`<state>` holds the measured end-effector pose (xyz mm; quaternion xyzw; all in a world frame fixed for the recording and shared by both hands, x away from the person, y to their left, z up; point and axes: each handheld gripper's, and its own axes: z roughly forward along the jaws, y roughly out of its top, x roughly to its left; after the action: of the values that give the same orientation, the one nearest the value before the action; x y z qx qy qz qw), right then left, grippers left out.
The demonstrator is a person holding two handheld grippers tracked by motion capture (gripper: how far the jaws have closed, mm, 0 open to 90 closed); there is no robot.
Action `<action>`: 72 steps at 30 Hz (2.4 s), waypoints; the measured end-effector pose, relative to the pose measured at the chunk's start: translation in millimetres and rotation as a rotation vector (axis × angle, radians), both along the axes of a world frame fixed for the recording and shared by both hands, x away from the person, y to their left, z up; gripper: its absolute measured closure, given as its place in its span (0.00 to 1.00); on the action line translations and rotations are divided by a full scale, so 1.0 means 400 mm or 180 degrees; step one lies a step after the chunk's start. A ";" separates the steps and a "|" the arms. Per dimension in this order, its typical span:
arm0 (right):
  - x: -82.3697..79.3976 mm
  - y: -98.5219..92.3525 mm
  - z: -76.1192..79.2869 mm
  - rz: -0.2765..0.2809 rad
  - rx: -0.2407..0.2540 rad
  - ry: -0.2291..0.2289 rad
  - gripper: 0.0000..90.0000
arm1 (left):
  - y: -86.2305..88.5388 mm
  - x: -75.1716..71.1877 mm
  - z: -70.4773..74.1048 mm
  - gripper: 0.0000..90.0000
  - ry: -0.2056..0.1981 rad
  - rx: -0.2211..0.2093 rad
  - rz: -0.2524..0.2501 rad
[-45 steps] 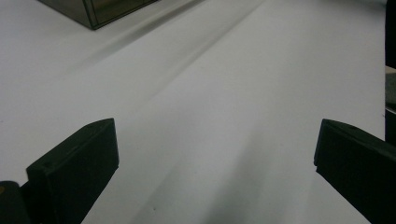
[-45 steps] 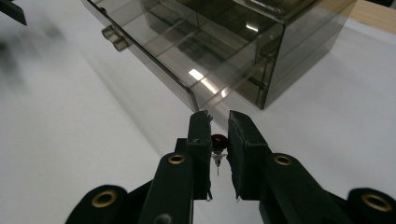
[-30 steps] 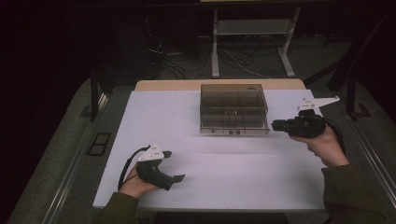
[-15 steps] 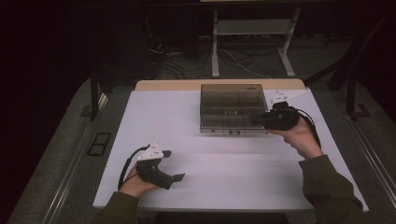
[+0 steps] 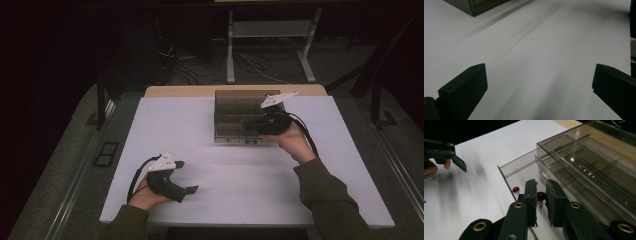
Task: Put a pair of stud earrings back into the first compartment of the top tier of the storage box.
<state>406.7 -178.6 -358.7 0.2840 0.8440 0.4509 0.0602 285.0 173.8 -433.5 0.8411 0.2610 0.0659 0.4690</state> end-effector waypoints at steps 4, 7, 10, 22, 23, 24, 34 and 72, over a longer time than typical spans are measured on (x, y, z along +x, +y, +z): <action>0.002 0.041 -0.014 0.0073 -0.0061 0.0011 0.87 | 0.001 0.001 0.000 0.00 -0.0008 -0.0015 -0.0005; 0.003 0.063 -0.021 0.0079 -0.0090 0.0016 0.86 | 0.001 -0.001 0.001 0.00 -0.0004 -0.0013 -0.0010; 0.007 0.072 -0.027 0.0061 -0.0035 0.0030 0.76 | 0.002 -0.001 0.001 0.00 -0.0004 -0.0017 -0.0011; -0.029 0.008 -0.008 -0.0074 0.0075 0.0022 0.57 | 0.003 -0.003 0.003 0.00 -0.0011 -0.0015 -0.0009; -0.034 0.000 -0.005 -0.0080 0.0083 0.0009 0.56 | 0.003 -0.004 0.002 0.00 -0.0012 -0.0017 -0.0011; -0.040 -0.008 -0.003 -0.0082 0.0073 -0.0005 0.55 | 0.003 -0.004 0.002 0.00 -0.0010 -0.0019 -0.0010; -0.095 -0.080 -0.002 -0.0177 0.0116 -0.0035 0.48 | 0.002 -0.004 0.002 0.00 -0.0015 -0.0008 -0.0008; -0.317 -0.284 -0.169 -0.0622 0.0172 -0.0146 0.22 | 0.003 -0.007 0.004 0.00 -0.0036 0.0001 0.0010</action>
<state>279.9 -292.1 -426.4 0.3561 0.7982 0.4720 0.1156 282.0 175.1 -431.9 0.8405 0.2597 0.0715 0.4702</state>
